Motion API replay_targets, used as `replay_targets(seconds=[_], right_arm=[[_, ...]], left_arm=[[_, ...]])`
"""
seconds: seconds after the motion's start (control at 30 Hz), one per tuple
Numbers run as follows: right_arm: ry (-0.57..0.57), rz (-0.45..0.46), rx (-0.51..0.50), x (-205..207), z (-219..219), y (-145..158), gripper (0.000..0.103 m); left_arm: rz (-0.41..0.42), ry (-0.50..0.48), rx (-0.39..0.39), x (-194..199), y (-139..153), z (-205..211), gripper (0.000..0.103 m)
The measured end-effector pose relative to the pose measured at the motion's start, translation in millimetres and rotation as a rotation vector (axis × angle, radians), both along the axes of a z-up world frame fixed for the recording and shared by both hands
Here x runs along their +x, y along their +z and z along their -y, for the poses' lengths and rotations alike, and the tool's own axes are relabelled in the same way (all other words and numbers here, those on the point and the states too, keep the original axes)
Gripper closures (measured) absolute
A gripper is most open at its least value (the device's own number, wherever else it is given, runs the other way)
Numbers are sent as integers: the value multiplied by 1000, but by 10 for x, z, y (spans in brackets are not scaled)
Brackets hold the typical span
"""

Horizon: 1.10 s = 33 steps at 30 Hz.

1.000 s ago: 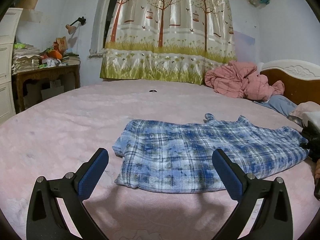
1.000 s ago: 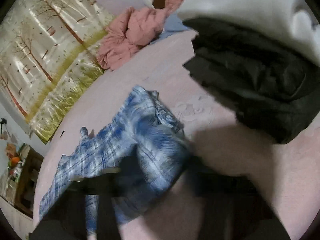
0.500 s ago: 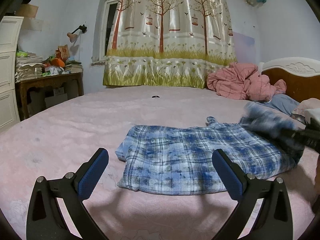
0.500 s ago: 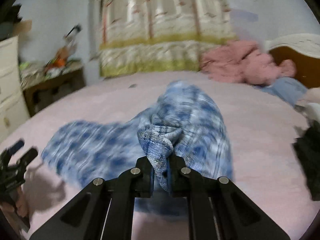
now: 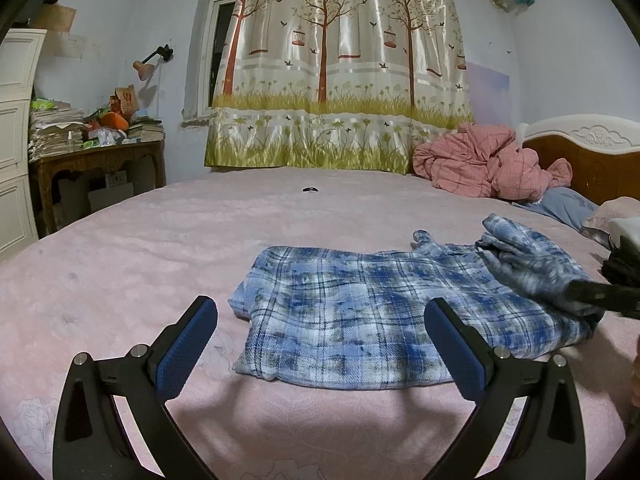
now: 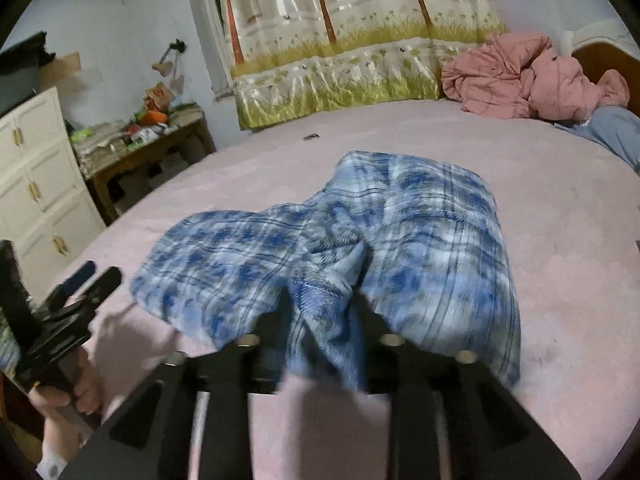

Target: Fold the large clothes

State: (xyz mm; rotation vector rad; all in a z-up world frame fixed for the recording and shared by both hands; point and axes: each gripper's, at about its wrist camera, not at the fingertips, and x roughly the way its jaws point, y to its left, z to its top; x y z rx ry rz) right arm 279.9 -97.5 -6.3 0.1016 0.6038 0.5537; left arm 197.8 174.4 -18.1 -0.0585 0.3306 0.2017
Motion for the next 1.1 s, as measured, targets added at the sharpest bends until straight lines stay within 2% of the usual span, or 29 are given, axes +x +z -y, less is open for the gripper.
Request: replay_targets(seconds=[0.03, 0.13, 0.2, 0.27, 0.37, 0.4, 0.47, 0.53, 0.6, 0.73, 0.93, 1.0, 1.1], right_arm=[[16, 29, 27, -88, 57, 31, 41], [-6, 97, 25, -313, 165, 128, 41], [-98, 144, 30, -372, 317, 207, 41], [-254, 179, -17, -341, 491, 254, 41], [-419, 175, -123, -209, 713, 207, 38], [-430, 160, -145, -171, 756, 168, 34], [-460, 110, -194, -100, 837, 69, 34], [-543, 122, -238, -129, 905, 53, 34], [-542, 161, -207, -217, 946, 89, 33], [-529, 197, -247, -263, 857, 29, 32], [-503, 212, -295, -258, 749, 11, 31], [-504, 212, -293, -252, 752, 18, 30], [-508, 208, -281, -262, 766, 22, 29]], left_arm=[[-1, -1, 1, 2, 1, 0, 0], [-3, -1, 0, 0, 1, -11, 0], [-3, -1, -2, 3, 4, -18, 0], [-4, -1, -2, 1, 6, -26, 0], [-5, -1, -3, 0, 10, -32, 0], [-6, -1, -4, 4, -8, -35, 0], [-2, 2, -7, -5, -6, -48, 0], [0, 4, -11, 6, -33, -48, 0], [-3, 4, -9, 9, -39, -48, 0], [-20, 0, -2, 21, -60, -35, 0], [-146, 19, 2, 244, -108, 0, 0], [-227, 16, -43, 311, -167, -51, 0], [-309, -57, -179, 318, -228, -157, 0]])
